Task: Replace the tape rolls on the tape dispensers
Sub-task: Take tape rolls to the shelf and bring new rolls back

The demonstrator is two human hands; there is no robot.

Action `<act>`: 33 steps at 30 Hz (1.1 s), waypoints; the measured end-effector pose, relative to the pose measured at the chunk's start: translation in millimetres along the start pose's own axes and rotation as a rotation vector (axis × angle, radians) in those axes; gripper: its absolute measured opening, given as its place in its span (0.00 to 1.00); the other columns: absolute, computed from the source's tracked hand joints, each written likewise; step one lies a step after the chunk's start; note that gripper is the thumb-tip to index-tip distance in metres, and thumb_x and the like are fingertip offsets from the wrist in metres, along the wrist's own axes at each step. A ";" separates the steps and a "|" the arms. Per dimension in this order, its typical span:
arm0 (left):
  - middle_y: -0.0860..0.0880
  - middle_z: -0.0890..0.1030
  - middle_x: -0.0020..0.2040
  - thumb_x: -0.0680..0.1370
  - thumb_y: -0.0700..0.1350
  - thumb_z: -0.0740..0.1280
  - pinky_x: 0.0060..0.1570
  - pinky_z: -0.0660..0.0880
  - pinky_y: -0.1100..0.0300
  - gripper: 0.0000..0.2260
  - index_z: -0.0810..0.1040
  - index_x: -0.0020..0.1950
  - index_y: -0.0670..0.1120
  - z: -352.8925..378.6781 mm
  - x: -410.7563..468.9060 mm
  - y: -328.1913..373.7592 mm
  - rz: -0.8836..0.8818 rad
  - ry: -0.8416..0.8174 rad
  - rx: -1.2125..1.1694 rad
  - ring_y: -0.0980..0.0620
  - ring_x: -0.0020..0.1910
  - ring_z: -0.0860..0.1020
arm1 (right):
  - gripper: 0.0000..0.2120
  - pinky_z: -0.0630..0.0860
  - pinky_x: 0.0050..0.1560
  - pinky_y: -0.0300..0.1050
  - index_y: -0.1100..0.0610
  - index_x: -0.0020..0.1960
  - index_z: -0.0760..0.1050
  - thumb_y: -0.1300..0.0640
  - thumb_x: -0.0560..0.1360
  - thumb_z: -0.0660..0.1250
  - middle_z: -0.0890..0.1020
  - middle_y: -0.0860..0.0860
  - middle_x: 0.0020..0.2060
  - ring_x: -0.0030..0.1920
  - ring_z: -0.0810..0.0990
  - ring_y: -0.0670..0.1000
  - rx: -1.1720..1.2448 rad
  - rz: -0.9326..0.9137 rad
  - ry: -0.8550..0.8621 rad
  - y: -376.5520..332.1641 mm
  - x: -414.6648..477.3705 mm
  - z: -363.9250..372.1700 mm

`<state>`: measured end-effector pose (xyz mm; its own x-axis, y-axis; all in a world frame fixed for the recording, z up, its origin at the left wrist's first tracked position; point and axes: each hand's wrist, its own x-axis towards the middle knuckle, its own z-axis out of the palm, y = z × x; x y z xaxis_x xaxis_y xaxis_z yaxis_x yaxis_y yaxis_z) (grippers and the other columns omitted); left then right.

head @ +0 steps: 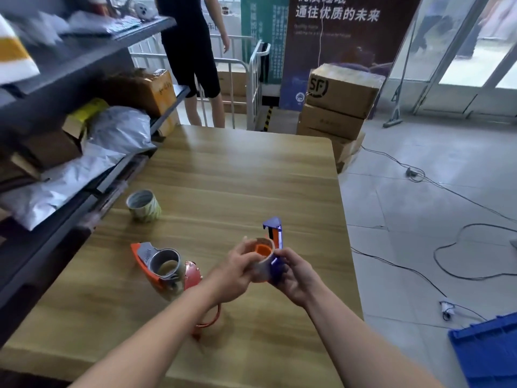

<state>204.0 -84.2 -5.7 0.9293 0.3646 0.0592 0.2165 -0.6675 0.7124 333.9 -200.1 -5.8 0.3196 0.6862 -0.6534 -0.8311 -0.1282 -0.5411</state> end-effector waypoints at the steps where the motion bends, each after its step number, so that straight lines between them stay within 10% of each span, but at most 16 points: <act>1: 0.59 0.63 0.68 0.77 0.36 0.63 0.68 0.53 0.68 0.12 0.80 0.58 0.45 -3.3 1.6 0.0 -0.033 0.009 -0.018 0.61 0.71 0.53 | 0.12 0.80 0.45 0.49 0.65 0.55 0.76 0.61 0.73 0.68 0.81 0.61 0.45 0.44 0.81 0.57 -0.005 -0.019 -0.004 -1.8 0.9 4.2; 7: 0.45 0.82 0.54 0.77 0.38 0.67 0.53 0.73 0.57 0.08 0.81 0.55 0.41 -24.5 0.5 -4.3 -0.284 0.204 -0.144 0.45 0.55 0.79 | 0.11 0.78 0.39 0.48 0.63 0.54 0.76 0.66 0.71 0.70 0.82 0.58 0.43 0.40 0.80 0.55 -0.186 -0.195 0.054 -9.5 12.4 19.3; 18: 0.44 0.81 0.50 0.77 0.43 0.66 0.49 0.73 0.52 0.09 0.79 0.54 0.40 -60.2 -3.0 -31.3 -0.404 0.296 0.005 0.44 0.50 0.78 | 0.33 0.77 0.37 0.38 0.55 0.61 0.66 0.66 0.63 0.79 0.79 0.52 0.51 0.47 0.80 0.49 -0.618 -0.439 0.105 -1.1 23.5 40.3; 22: 0.48 0.77 0.44 0.76 0.42 0.68 0.40 0.65 0.59 0.04 0.80 0.47 0.42 -74.1 -3.6 -53.3 -0.389 0.323 0.067 0.46 0.46 0.75 | 0.30 0.78 0.40 0.39 0.55 0.62 0.66 0.65 0.66 0.77 0.78 0.48 0.48 0.46 0.80 0.47 -0.713 -0.469 0.133 4.2 32.3 52.0; 33: 0.46 0.74 0.51 0.75 0.47 0.69 0.55 0.71 0.52 0.07 0.83 0.49 0.47 -138.9 -7.7 -129.4 -0.451 0.358 0.365 0.47 0.55 0.71 | 0.24 0.80 0.49 0.49 0.55 0.66 0.68 0.64 0.72 0.70 0.78 0.51 0.49 0.48 0.80 0.52 -0.908 -0.460 0.211 29.5 81.8 121.0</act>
<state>127.2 89.6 -1.1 0.5815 0.8092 0.0844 0.7049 -0.5529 0.4443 280.5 -61.1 -11.1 0.6650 0.6773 -0.3145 0.0192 -0.4366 -0.8995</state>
